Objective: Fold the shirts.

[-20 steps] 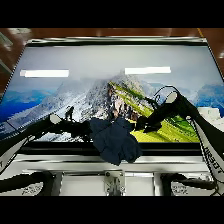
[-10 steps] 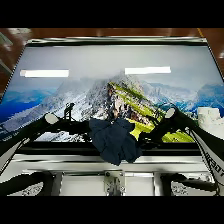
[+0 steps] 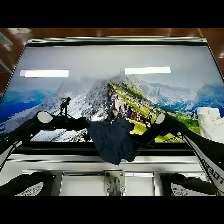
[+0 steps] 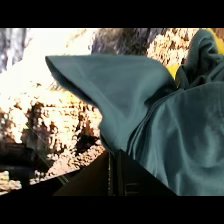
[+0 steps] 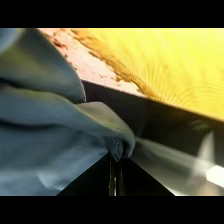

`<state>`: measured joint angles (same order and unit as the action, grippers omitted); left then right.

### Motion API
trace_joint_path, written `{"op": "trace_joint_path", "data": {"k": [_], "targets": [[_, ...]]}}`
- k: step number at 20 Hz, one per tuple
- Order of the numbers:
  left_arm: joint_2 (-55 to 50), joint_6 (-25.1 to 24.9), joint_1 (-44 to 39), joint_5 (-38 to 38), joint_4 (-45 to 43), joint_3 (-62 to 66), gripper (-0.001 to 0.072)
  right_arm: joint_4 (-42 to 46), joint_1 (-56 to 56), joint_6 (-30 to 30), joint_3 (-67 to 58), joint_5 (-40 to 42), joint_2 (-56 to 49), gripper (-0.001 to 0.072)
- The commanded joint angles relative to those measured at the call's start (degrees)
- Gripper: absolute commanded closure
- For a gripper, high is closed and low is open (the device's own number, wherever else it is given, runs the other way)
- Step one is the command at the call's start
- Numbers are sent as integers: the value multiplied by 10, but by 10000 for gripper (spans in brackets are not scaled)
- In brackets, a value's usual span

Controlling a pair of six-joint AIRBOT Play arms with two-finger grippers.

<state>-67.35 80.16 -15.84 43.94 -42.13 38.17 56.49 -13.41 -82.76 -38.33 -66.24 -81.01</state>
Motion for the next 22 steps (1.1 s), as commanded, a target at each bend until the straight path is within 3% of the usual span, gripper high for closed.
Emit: {"op": "trace_joint_path", "data": {"k": [1, 4, 9, 12, 17, 22], "targets": [[10, -2, 26, 38, -106, 64, 673, 73, -7, 9, -53, -52, 63, 649], [24, 0, 56, 128, -205, 215, 673, 198, -7, 9, -179, -55, 172, 650], [73, 0, 69, 142, -242, 515, 673, 326, -7, -14, -441, 42, 296, 650], [96, 28, 69, 175, -325, 627, 673, 393, -7, -41, -534, 49, 331, 650], [132, 83, 69, 319, -509, 649, 673, 475, -7, -53, -547, -68, 360, 650], [131, 86, 69, 376, -504, 633, 673, 455, -7, -70, -546, -153, 355, 649]]}}
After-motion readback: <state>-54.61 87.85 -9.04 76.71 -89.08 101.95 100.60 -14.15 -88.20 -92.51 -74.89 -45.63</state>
